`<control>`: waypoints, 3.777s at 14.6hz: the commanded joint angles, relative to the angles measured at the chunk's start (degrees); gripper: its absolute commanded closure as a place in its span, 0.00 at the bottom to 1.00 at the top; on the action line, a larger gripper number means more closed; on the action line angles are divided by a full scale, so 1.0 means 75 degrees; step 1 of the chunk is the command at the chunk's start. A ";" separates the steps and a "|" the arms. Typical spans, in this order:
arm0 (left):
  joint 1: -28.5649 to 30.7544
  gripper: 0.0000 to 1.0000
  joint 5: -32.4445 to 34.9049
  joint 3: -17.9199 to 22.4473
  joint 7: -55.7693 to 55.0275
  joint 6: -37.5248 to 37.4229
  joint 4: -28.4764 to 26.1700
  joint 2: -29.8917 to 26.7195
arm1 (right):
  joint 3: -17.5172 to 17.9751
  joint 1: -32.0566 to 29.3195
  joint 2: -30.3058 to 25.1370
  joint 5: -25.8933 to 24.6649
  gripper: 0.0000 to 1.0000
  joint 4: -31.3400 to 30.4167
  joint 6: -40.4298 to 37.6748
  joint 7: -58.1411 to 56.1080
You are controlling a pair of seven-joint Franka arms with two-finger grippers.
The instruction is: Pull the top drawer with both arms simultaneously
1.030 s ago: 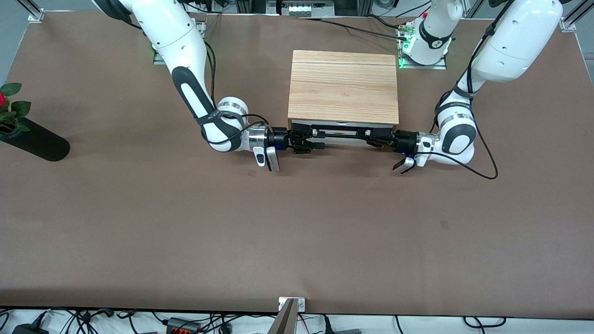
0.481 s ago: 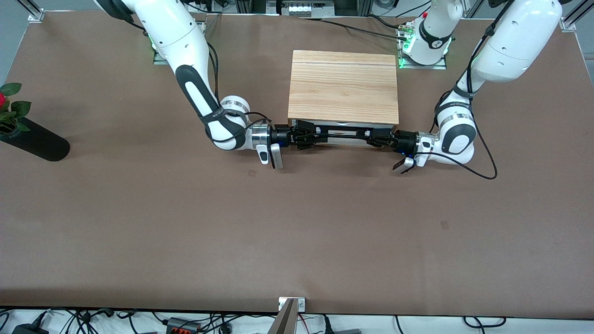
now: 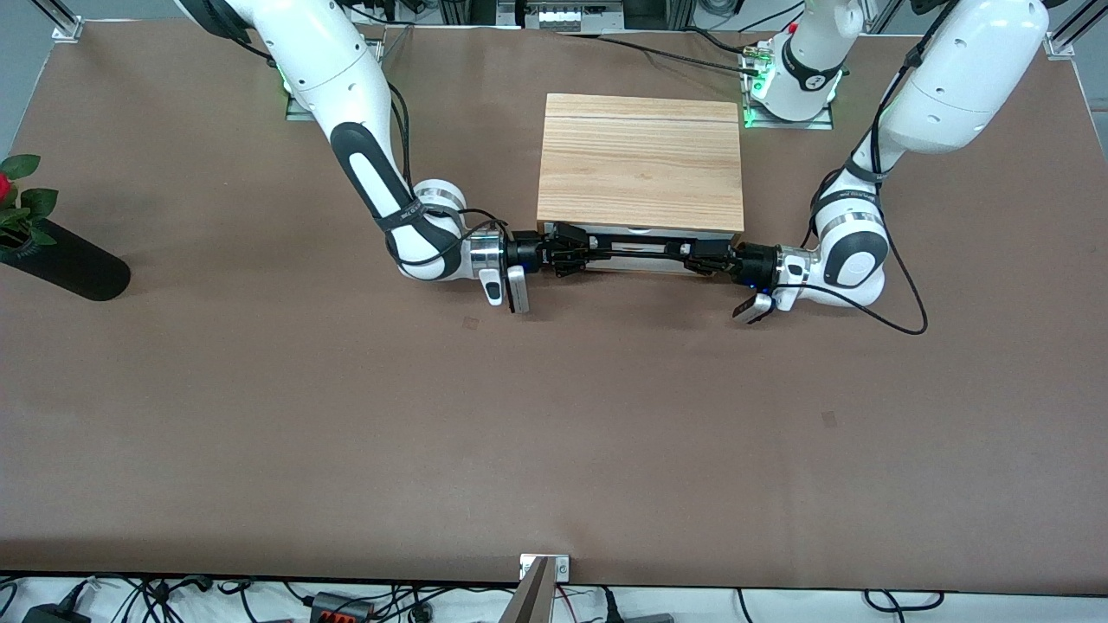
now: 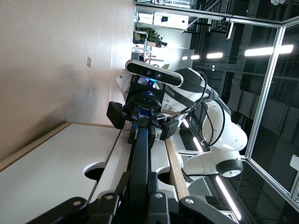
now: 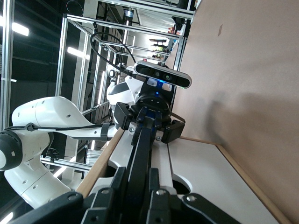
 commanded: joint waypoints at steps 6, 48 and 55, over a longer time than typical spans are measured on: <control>0.0028 0.99 -0.0064 -0.0026 -0.0546 -0.0206 0.0201 -0.0176 | -0.0018 -0.0075 0.0001 -0.0219 0.86 -0.0125 -0.0071 0.0108; 0.0238 0.99 -0.0052 0.0255 -0.1835 -0.0194 0.3061 0.1102 | -0.0534 -0.0180 0.0821 -0.0688 1.00 0.1926 0.0280 0.1432; 0.0239 0.99 -0.0087 0.0243 -0.1835 -0.0136 0.3142 0.1113 | -0.0534 -0.0157 0.0833 -0.0489 1.00 0.1938 0.0327 0.1362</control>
